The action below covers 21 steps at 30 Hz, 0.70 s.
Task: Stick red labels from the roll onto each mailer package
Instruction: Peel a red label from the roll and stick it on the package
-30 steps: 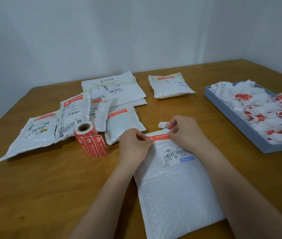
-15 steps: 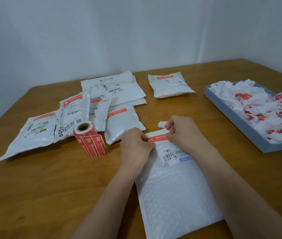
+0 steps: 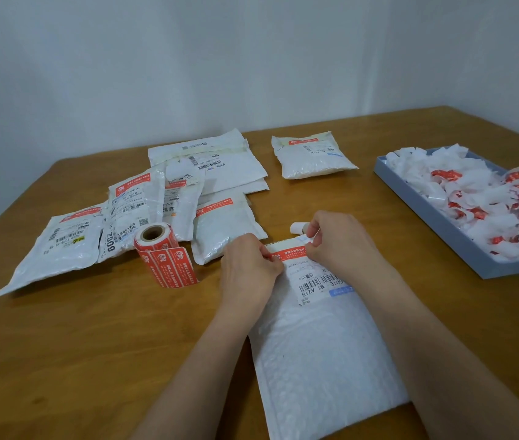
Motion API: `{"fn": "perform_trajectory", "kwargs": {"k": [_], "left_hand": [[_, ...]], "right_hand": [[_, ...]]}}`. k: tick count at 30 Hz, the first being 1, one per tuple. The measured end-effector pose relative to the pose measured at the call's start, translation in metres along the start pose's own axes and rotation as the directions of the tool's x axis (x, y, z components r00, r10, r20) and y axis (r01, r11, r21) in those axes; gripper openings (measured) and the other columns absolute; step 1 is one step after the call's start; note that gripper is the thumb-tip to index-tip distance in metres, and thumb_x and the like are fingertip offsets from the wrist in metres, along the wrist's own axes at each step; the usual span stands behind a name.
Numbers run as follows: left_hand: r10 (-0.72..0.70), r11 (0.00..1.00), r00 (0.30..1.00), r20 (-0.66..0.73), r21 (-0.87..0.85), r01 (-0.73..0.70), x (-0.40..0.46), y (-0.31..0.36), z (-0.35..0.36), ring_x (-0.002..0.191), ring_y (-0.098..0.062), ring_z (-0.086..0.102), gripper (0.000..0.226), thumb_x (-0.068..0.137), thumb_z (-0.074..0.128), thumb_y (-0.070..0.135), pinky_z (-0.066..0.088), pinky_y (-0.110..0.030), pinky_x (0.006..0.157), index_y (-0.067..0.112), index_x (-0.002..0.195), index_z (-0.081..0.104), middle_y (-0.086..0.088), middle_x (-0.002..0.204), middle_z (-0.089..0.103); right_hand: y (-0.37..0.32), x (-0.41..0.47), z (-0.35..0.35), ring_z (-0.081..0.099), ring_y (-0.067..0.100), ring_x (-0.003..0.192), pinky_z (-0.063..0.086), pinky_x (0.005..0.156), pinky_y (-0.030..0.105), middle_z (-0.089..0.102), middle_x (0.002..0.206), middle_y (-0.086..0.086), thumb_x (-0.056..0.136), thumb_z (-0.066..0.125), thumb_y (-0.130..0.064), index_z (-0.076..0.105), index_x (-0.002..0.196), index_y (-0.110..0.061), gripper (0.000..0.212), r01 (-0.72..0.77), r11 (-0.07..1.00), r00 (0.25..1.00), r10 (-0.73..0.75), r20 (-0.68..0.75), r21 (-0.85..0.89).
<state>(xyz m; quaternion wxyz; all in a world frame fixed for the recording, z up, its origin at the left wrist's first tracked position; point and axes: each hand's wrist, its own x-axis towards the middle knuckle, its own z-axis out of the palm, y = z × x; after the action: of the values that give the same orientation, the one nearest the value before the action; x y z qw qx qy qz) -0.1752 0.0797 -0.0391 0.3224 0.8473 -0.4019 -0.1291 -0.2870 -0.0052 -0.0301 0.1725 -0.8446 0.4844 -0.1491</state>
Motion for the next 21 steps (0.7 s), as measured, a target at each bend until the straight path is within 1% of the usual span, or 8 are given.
{"fn": "perform_trajectory", "kwargs": {"k": [4, 7, 9, 11, 13, 16, 19, 21], "left_hand": [[0.008, 0.999, 1.000, -0.013, 0.044, -0.007, 0.000, -0.001, 0.000, 0.065, -0.008, 0.050, 0.012, 0.085, 0.072, 0.026, 0.031, -0.014, 0.051, 0.017, 0.085, 0.064, 0.002, 0.087, 0.065], [0.019, 0.998, 1.000, -0.018, 0.064, -0.017, 0.000, -0.002, 0.001, 0.064, -0.008, 0.048, 0.012, 0.085, 0.070, 0.025, 0.031, -0.014, 0.051, 0.017, 0.084, 0.063, 0.001, 0.088, 0.066], [0.027, 0.998, 0.999, -0.035, 0.056, -0.025, -0.001, -0.003, 0.001, 0.066, -0.008, 0.050, 0.014, 0.085, 0.071, 0.025, 0.032, -0.015, 0.051, 0.017, 0.088, 0.060, 0.000, 0.089, 0.066], [0.014, 1.000, 0.999, -0.052, 0.000, -0.014, -0.003, -0.006, 0.001, 0.073, -0.010, 0.055, 0.025, 0.084, 0.072, 0.024, 0.035, -0.017, 0.052, 0.020, 0.095, 0.050, 0.001, 0.089, 0.062], [0.018, 0.998, 0.999, -0.048, -0.056, -0.020, -0.004, -0.008, 0.000, 0.078, -0.011, 0.058, 0.030, 0.084, 0.073, 0.023, 0.037, -0.018, 0.054, 0.021, 0.098, 0.048, 0.002, 0.089, 0.061], [0.069, 0.992, 0.995, -0.067, -0.105, -0.076, -0.006, -0.010, -0.003, 0.076, -0.009, 0.059, 0.021, 0.085, 0.071, 0.021, 0.042, -0.016, 0.058, 0.020, 0.097, 0.054, 0.003, 0.088, 0.063], [0.160, 0.975, 0.979, -0.129, -0.134, -0.177, -0.006, -0.011, -0.005, 0.079, -0.009, 0.059, 0.010, 0.088, 0.066, 0.017, 0.045, -0.016, 0.063, 0.019, 0.095, 0.058, 0.004, 0.093, 0.062], [0.246, 0.959, 0.959, -0.139, -0.107, -0.261, -0.005, -0.012, -0.006, 0.080, -0.009, 0.057, 0.009, 0.089, 0.062, 0.012, 0.043, -0.012, 0.065, 0.018, 0.096, 0.060, 0.004, 0.097, 0.058]], "right_hand": [[0.006, 0.003, 0.000, 0.053, 0.015, 0.096, 0.043, 0.076, 0.024, 0.049, 0.110, -0.001, 0.080, 0.076, -0.028, 0.060, 0.104, -0.022, 0.029, 0.015, 1.000, 1.000, -0.015, -0.024, -0.027], [0.007, 0.005, 0.000, 0.053, 0.014, 0.097, 0.042, 0.076, 0.024, 0.049, 0.110, -0.001, 0.079, 0.076, -0.028, 0.060, 0.103, -0.024, 0.029, 0.012, 1.000, 1.000, -0.012, -0.011, -0.009], [0.009, 0.005, 0.001, 0.053, 0.013, 0.097, 0.043, 0.077, 0.024, 0.049, 0.108, -0.002, 0.080, 0.075, -0.028, 0.060, 0.104, -0.023, 0.029, 0.016, 1.000, 1.000, -0.016, -0.009, -0.003], [0.009, 0.006, 0.001, 0.053, 0.013, 0.096, 0.045, 0.079, 0.025, 0.049, 0.107, -0.003, 0.083, 0.072, -0.026, 0.060, 0.103, -0.022, 0.023, 0.020, 1.000, 1.000, -0.020, -0.004, 0.015], [0.011, 0.007, 0.000, 0.054, 0.012, 0.094, 0.048, 0.079, 0.026, 0.052, 0.109, -0.001, 0.090, 0.062, -0.018, 0.061, 0.102, -0.019, 0.013, 0.020, 0.999, 1.000, -0.020, -0.002, 0.028], [0.011, 0.006, -0.006, 0.052, 0.011, 0.094, 0.047, 0.078, 0.025, 0.056, 0.112, 0.001, 0.096, 0.048, -0.010, 0.061, 0.108, -0.017, 0.019, 0.015, 0.999, 0.999, -0.017, 0.031, 0.052], [0.010, 0.000, -0.013, 0.051, 0.012, 0.101, 0.048, 0.084, 0.026, 0.054, 0.121, 0.000, 0.097, 0.046, -0.006, 0.058, 0.119, -0.018, 0.028, 0.054, 0.998, 0.993, -0.057, 0.103, 0.025], [0.009, -0.005, -0.010, 0.052, 0.014, 0.107, 0.049, 0.087, 0.029, 0.052, 0.126, -0.001, 0.096, 0.047, -0.004, 0.055, 0.124, -0.021, 0.034, 0.079, 0.997, 0.988, -0.079, 0.133, 0.006]]}}
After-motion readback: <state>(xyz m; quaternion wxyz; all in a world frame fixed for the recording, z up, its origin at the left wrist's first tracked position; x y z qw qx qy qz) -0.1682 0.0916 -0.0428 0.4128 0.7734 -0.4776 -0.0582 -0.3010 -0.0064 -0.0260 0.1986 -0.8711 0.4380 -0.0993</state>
